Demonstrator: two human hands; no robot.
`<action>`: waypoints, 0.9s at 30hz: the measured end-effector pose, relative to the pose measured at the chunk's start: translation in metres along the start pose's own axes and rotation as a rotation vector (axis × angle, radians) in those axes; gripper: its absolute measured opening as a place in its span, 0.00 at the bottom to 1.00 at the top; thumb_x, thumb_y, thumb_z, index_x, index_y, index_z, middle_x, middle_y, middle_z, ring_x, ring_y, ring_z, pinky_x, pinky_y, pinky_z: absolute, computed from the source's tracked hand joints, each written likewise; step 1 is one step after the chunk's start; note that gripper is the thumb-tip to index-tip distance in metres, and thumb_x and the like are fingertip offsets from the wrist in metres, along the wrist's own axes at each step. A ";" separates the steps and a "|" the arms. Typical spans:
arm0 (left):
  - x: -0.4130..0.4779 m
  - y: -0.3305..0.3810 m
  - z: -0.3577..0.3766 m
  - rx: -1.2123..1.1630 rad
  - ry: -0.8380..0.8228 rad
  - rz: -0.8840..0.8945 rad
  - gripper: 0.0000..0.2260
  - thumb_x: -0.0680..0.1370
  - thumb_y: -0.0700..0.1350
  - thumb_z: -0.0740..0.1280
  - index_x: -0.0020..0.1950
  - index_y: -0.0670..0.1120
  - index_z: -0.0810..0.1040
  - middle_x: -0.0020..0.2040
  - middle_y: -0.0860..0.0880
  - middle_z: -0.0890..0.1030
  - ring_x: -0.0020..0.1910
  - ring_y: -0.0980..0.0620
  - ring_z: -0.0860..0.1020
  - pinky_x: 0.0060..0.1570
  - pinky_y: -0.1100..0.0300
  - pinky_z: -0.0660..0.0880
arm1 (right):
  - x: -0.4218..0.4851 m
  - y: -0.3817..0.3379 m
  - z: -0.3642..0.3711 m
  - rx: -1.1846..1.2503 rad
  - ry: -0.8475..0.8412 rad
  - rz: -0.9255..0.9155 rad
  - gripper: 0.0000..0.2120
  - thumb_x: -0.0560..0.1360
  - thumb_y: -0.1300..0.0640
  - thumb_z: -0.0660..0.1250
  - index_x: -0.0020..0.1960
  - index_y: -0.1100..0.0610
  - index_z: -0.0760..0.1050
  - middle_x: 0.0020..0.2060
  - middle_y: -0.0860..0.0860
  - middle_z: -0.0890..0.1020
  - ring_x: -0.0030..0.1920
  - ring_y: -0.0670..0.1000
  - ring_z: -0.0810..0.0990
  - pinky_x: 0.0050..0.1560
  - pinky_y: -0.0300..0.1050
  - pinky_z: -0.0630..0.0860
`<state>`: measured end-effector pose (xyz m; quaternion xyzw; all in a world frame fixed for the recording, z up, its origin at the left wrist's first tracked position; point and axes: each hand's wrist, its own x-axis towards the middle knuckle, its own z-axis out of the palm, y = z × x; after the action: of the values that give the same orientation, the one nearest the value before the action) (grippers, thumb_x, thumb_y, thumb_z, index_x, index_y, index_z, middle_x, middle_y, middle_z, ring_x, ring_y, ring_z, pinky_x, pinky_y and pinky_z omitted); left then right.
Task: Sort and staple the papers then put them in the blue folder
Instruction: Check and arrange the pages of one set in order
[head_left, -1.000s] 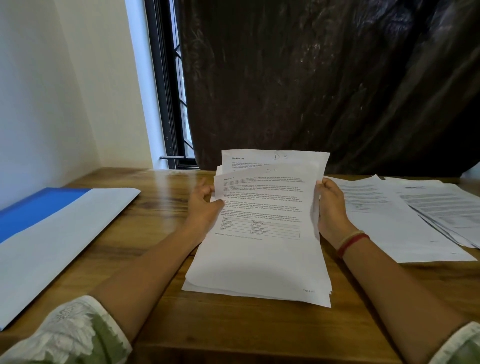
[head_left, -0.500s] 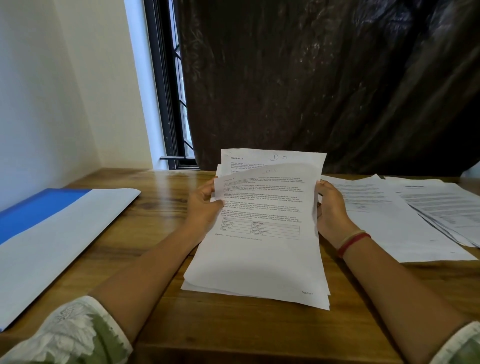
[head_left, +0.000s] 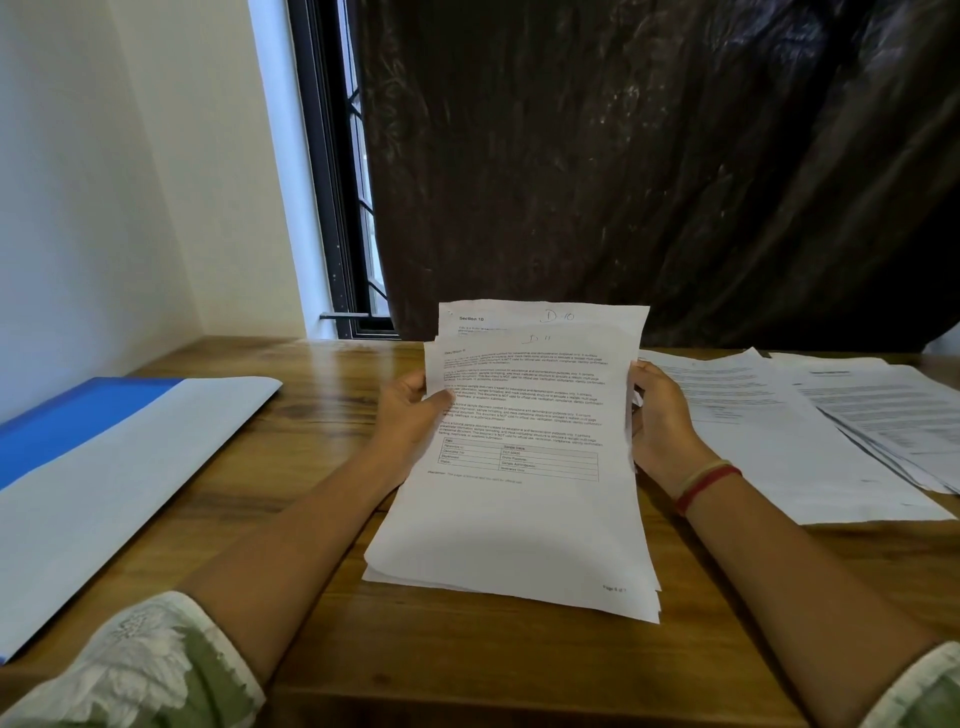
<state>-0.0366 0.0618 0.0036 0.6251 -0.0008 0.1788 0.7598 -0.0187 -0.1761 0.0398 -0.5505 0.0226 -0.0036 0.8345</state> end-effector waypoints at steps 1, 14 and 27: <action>-0.001 0.000 0.000 -0.010 -0.009 0.003 0.14 0.77 0.29 0.64 0.61 0.36 0.77 0.60 0.41 0.80 0.57 0.41 0.80 0.56 0.45 0.78 | -0.001 0.000 0.000 0.001 -0.004 0.002 0.13 0.80 0.53 0.61 0.38 0.52 0.77 0.29 0.46 0.83 0.36 0.51 0.77 0.40 0.45 0.71; 0.003 -0.002 -0.004 0.004 0.026 -0.038 0.14 0.77 0.29 0.64 0.62 0.33 0.75 0.60 0.40 0.80 0.58 0.41 0.80 0.57 0.43 0.77 | 0.001 0.001 0.004 -0.131 -0.046 -0.083 0.07 0.80 0.48 0.62 0.48 0.49 0.75 0.44 0.48 0.83 0.47 0.55 0.81 0.55 0.55 0.77; 0.006 0.000 -0.005 0.047 0.071 -0.099 0.17 0.76 0.26 0.63 0.63 0.37 0.74 0.59 0.41 0.81 0.57 0.42 0.80 0.56 0.44 0.77 | 0.007 0.008 -0.001 -0.382 -0.025 -0.121 0.07 0.79 0.53 0.65 0.51 0.58 0.73 0.48 0.53 0.82 0.48 0.55 0.81 0.48 0.49 0.78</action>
<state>-0.0316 0.0685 0.0036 0.6354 0.0613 0.1627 0.7523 -0.0122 -0.1737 0.0316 -0.6990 -0.0204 -0.0425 0.7136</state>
